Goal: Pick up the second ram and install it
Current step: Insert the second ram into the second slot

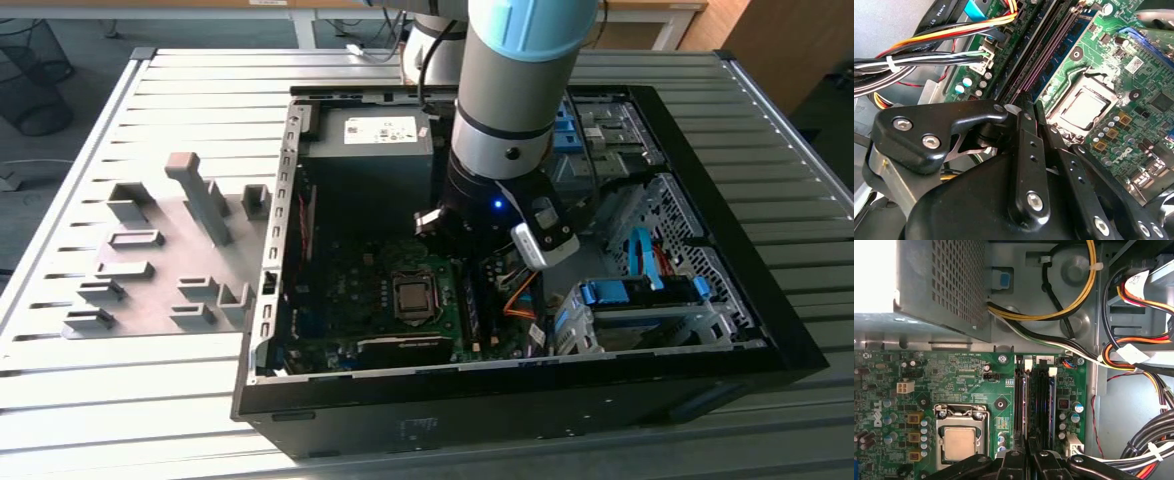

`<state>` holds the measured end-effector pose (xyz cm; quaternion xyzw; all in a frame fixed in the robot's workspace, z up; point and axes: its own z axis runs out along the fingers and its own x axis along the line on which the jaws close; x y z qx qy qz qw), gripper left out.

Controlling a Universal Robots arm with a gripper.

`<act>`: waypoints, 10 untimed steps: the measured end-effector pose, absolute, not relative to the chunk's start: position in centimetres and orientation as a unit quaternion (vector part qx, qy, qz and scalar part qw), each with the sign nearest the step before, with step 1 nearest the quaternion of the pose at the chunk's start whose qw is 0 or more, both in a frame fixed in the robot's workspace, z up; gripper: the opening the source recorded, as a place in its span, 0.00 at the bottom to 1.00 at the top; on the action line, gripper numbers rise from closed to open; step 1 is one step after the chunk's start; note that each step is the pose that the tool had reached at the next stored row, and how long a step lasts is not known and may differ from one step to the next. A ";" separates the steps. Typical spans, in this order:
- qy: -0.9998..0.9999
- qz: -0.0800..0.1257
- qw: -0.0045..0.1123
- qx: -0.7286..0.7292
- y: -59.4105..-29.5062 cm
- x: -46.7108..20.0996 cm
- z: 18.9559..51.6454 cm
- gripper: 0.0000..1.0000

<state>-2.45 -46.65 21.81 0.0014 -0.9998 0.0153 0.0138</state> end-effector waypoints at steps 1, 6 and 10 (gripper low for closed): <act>-1.000 0.015 0.014 0.001 -46.6 -2.4 21.8 0.14; -1.000 0.014 0.014 0.004 -46.6 -2.4 21.9 0.14; -1.000 0.015 0.014 0.006 -46.6 -2.4 21.7 0.14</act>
